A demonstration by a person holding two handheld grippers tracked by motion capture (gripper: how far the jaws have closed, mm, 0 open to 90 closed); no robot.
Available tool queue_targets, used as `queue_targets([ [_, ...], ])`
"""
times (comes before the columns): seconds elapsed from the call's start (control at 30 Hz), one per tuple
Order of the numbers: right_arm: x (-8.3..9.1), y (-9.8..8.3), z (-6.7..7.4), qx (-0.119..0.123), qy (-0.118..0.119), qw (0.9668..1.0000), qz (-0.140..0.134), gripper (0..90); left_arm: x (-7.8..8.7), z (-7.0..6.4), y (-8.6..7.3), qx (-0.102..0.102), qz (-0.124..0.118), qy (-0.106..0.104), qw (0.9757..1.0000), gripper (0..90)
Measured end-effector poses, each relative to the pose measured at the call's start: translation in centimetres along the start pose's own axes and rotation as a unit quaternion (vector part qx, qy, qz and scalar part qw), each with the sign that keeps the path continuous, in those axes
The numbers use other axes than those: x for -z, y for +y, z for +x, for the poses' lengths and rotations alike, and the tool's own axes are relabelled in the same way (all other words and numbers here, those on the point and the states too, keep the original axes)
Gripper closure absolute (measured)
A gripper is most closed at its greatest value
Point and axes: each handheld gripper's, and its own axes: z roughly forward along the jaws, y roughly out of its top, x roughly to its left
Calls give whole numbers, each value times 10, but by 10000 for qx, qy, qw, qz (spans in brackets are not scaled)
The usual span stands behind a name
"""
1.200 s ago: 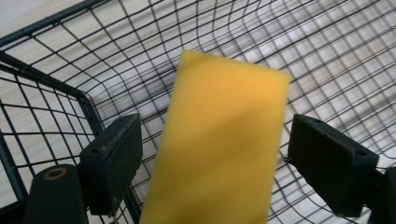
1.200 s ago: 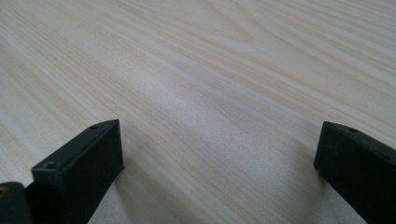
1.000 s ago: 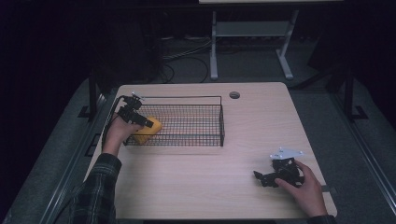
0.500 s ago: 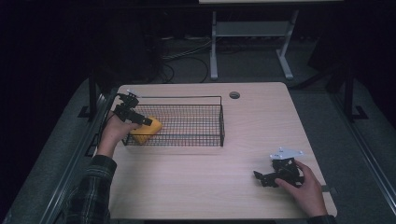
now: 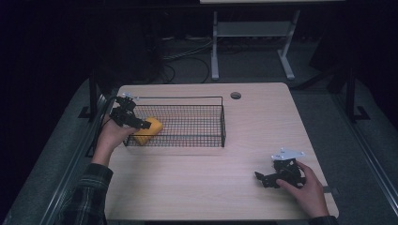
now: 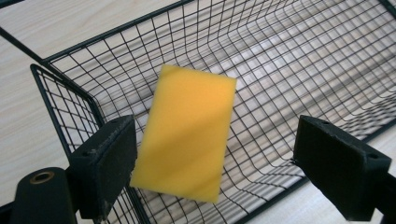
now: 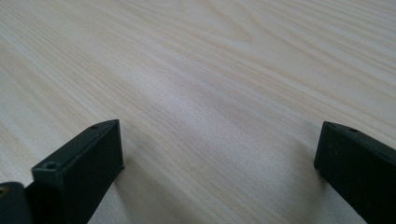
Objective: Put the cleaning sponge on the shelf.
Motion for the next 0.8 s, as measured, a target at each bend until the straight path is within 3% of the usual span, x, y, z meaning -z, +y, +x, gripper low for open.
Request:
queue_targets([
  [0.43,0,0,0,13,-3,10000,3,4,22,-15,-23,-72,-271,-8,9996,136],
  [0.8,0,0,0,11,-2,10000,4,4,27,-28,-48,-94,-466,-72,9988,137],
])
